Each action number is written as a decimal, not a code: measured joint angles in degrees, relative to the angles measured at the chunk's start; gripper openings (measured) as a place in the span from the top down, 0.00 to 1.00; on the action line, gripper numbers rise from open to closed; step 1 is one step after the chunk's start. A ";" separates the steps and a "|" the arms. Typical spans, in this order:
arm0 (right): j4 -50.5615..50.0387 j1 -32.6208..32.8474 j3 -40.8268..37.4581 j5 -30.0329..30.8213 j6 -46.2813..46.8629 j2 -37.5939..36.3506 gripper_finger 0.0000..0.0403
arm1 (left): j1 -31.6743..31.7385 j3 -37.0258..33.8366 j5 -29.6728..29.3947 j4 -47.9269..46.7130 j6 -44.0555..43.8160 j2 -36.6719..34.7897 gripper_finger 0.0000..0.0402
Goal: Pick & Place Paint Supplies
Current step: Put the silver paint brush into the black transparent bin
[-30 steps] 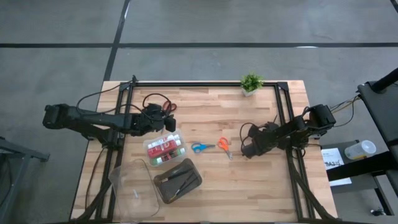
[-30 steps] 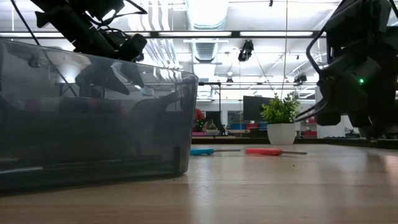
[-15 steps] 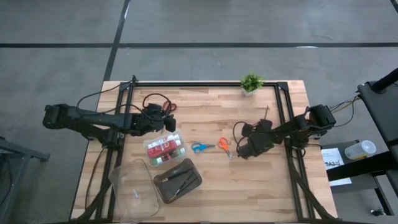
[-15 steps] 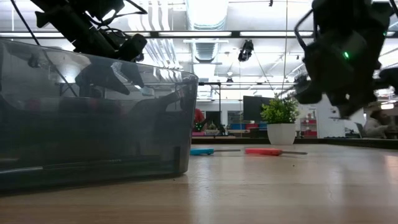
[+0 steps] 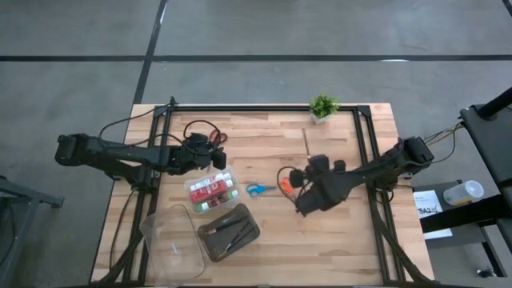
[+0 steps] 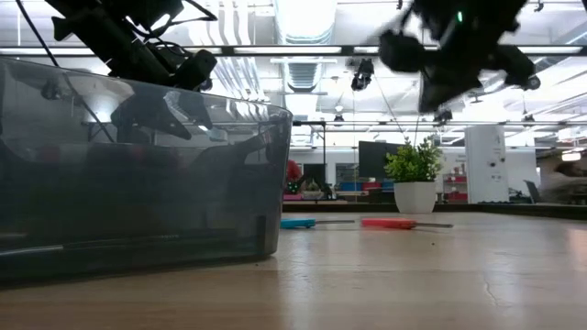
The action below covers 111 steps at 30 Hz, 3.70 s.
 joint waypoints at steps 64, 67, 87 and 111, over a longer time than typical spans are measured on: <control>64.61 1.70 6.03 -55.07 -124.99 2.55 0.98 | 0.00 -0.01 0.01 0.00 0.01 0.00 0.42; 67.23 0.16 5.98 -56.03 -125.29 4.66 0.98 | 0.01 -0.01 0.00 0.01 0.00 0.00 0.42; 70.21 -3.13 15.32 -59.33 -126.85 22.79 0.98 | 0.01 -0.01 -0.01 -0.02 0.00 0.00 0.42; 69.13 -5.64 15.97 -64.66 -120.60 24.55 0.98 | 0.00 -0.01 -0.01 0.01 0.00 0.02 0.42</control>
